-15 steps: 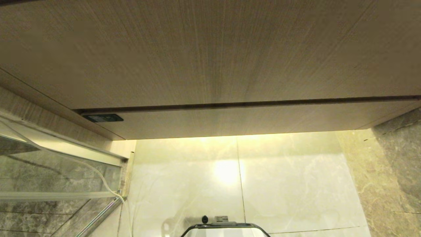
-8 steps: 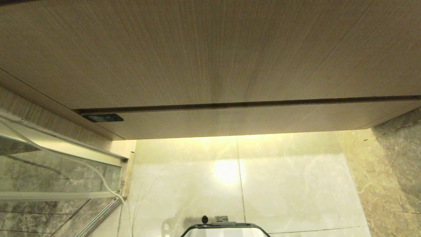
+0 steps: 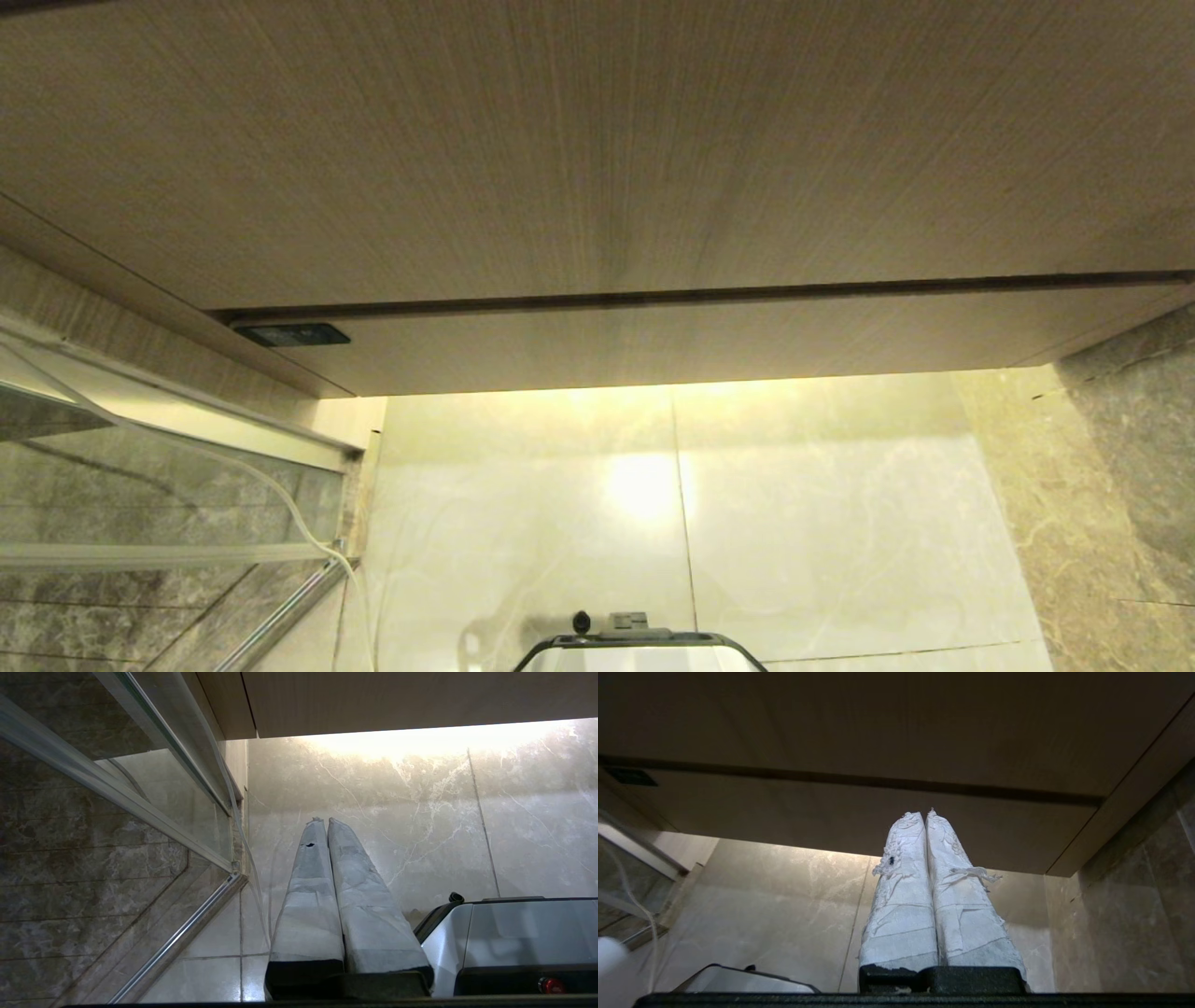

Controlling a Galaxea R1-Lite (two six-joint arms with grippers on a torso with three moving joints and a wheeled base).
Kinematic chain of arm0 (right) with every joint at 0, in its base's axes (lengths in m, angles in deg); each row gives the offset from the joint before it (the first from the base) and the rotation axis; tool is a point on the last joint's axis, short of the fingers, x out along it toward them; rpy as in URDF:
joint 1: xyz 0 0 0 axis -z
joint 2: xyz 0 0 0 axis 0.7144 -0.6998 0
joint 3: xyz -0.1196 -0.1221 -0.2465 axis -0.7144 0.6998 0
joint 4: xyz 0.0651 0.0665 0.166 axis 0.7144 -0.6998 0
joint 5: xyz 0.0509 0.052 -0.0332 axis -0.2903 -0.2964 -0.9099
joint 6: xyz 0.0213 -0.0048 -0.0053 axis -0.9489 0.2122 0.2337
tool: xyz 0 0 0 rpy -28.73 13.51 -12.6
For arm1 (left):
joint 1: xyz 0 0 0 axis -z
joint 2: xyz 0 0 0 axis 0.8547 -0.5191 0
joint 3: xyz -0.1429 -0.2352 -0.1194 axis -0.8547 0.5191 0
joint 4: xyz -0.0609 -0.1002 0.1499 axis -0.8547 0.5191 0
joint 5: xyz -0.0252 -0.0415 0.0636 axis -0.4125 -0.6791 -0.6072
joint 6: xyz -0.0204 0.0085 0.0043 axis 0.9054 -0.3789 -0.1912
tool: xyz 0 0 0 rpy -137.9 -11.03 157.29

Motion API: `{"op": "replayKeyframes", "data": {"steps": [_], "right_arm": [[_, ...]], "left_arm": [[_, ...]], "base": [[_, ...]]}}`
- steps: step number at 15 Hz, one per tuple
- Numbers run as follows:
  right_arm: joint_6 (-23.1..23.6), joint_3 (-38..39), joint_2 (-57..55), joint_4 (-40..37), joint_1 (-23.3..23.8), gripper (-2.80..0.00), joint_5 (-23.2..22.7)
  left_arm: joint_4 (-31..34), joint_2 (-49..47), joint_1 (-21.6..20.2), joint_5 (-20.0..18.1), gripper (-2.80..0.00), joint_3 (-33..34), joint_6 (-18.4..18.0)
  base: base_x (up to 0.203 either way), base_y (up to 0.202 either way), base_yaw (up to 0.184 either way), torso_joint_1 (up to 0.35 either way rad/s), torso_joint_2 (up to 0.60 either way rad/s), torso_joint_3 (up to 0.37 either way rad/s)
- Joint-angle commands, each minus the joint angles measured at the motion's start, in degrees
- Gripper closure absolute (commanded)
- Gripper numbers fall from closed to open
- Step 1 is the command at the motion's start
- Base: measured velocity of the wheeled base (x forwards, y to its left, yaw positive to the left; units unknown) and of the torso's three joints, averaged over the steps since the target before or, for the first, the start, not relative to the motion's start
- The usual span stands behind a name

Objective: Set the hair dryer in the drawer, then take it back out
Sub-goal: Pull open the drawer

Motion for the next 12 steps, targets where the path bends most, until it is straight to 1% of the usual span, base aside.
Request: {"op": "replayKeyframes", "data": {"steps": [1, 3, 5, 6, 8, 9, 10, 11, 12], "right_arm": [[-0.07, -17.30, -12.14, -21.45, 0.09, 0.00, -2.39], [-0.05, -23.20, -23.37, -28.62, 0.06, 0.00, -5.58], [0.71, -25.91, -33.43, -32.21, -0.43, 0.00, -10.10], [2.01, -26.29, -37.67, -33.18, -1.05, 0.00, -13.18], [7.29, -25.64, -44.30, -34.41, -2.40, 0.00, -20.00], [9.65, -24.78, -47.26, -34.85, -2.82, -2.80, -23.29], [11.25, -23.84, -49.86, -35.07, -3.12, -2.80, -24.81], [14.34, -22.50, -52.63, -35.00, -3.77, -2.80, -25.20], [19.50, -21.41, -54.89, -34.93, -4.13, -2.80, -24.88]], "left_arm": [[-0.01, 0.00, 0.02, 0.01, 0.00, 0.05, -0.02], [-0.01, 0.00, -0.02, 0.01, 0.00, 0.09, -0.02], [-0.01, 0.00, 0.04, 0.01, 0.00, 0.09, -0.02], [-0.01, 0.00, -0.02, 0.01, 0.00, 0.08, -0.02], [-0.01, 0.00, -0.02, 0.01, 0.00, 0.09, -0.02], [-0.01, 0.00, -0.02, 0.01, 0.00, 0.09, -0.02], [-0.01, 0.00, -0.02, 0.01, 0.00, 0.00, -0.02], [-0.01, 0.00, -0.02, 0.01, 0.00, 0.06, -0.02], [-0.01, 0.00, -0.01, 0.01, 0.00, 0.09, -0.02]], "base": [[0.000, 0.000, 0.000, 0.000, 0.00, 0.000], [0.000, 0.000, 0.000, 0.000, 0.00, 0.000], [0.000, 0.000, 0.000, 0.000, 0.00, 0.000], [0.000, 0.000, 0.000, 0.000, 0.00, 0.000], [0.000, 0.000, 0.000, 0.000, 0.00, 0.000], [0.000, 0.000, 0.000, 0.000, 0.00, 0.000], [0.000, 0.000, 0.000, 0.000, 0.00, 0.000], [0.000, 0.000, 0.000, 0.000, 0.00, 0.000], [0.000, 0.000, 0.000, 0.000, 0.00, 0.000]]}}
